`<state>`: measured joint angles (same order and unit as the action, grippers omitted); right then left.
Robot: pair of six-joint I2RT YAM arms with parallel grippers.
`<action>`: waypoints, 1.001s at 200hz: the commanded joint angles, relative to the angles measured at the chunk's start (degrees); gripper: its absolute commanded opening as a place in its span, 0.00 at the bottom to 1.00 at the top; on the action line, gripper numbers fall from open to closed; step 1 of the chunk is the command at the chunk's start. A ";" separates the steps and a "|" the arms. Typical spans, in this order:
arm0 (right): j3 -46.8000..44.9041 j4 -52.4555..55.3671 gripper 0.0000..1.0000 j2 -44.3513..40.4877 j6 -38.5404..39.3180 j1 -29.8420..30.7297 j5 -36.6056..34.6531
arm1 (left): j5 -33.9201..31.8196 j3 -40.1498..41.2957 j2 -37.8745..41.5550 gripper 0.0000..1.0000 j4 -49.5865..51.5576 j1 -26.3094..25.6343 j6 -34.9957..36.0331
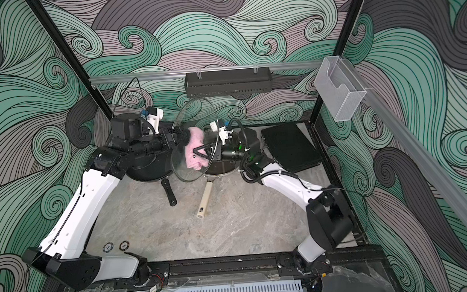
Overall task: Wipe the pot lid with a cloth
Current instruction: Wipe the pot lid.
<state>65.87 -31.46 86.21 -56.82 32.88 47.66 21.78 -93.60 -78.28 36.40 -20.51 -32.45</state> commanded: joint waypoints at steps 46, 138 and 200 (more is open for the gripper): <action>4.96 9.50 0.00 -6.85 7.38 -7.77 -0.40 | 0.88 -0.62 2.01 0.00 -8.25 -0.50 0.93; 29.50 0.19 0.00 19.50 -1.09 -5.97 4.15 | 4.26 -1.88 2.46 0.00 -8.73 -1.05 -0.51; 40.57 0.70 0.00 31.09 -2.99 0.83 5.00 | 6.26 -4.22 1.59 0.00 -10.12 -1.72 -1.92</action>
<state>103.26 -28.10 115.70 -57.78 29.61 50.30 21.06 -92.68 -78.28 35.94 -20.49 -34.57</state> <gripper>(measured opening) 0.078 0.320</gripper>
